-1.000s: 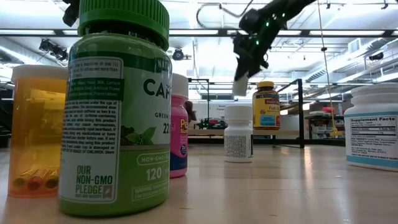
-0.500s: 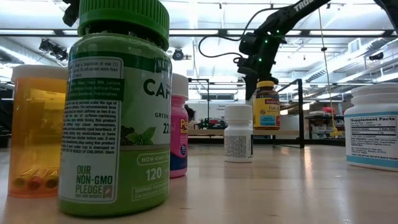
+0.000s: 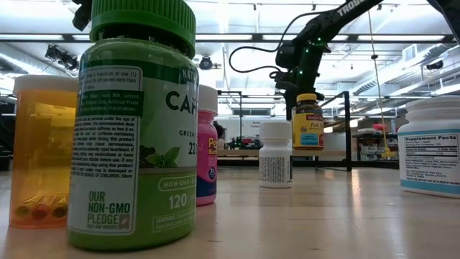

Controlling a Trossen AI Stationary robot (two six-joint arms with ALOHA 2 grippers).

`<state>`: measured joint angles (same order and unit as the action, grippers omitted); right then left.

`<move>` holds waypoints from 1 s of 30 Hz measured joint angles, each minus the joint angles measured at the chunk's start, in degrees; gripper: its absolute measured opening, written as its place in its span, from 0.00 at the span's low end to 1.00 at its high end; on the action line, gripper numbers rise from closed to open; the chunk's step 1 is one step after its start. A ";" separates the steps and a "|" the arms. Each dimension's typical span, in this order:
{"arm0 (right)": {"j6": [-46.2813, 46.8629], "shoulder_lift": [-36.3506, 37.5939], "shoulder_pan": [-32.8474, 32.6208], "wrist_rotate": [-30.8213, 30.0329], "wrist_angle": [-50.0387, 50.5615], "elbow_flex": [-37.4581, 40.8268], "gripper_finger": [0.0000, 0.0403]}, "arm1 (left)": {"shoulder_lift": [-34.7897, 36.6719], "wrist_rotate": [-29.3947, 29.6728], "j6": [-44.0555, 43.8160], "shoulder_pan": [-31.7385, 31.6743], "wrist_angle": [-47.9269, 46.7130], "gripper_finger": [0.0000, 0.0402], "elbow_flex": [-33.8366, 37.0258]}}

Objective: Pick and place medicine bottles onto shelf by color
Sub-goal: Put the large white pill bottle on the shelf

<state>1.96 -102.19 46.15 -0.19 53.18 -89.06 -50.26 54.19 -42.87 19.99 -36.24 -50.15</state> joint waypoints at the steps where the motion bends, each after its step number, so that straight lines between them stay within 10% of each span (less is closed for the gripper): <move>1: 0.00 0.00 0.00 0.00 0.04 0.00 0.60 | 0.00 0.00 0.01 0.00 0.00 0.43 0.00; 30: -6.45 0.12 -3.87 -2.71 -1.32 5.08 0.61 | 0.00 0.00 0.08 0.00 0.03 0.43 0.00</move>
<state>-4.49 -102.07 42.28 -2.90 51.87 -83.98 -50.26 54.19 -42.78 19.99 -36.21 -50.15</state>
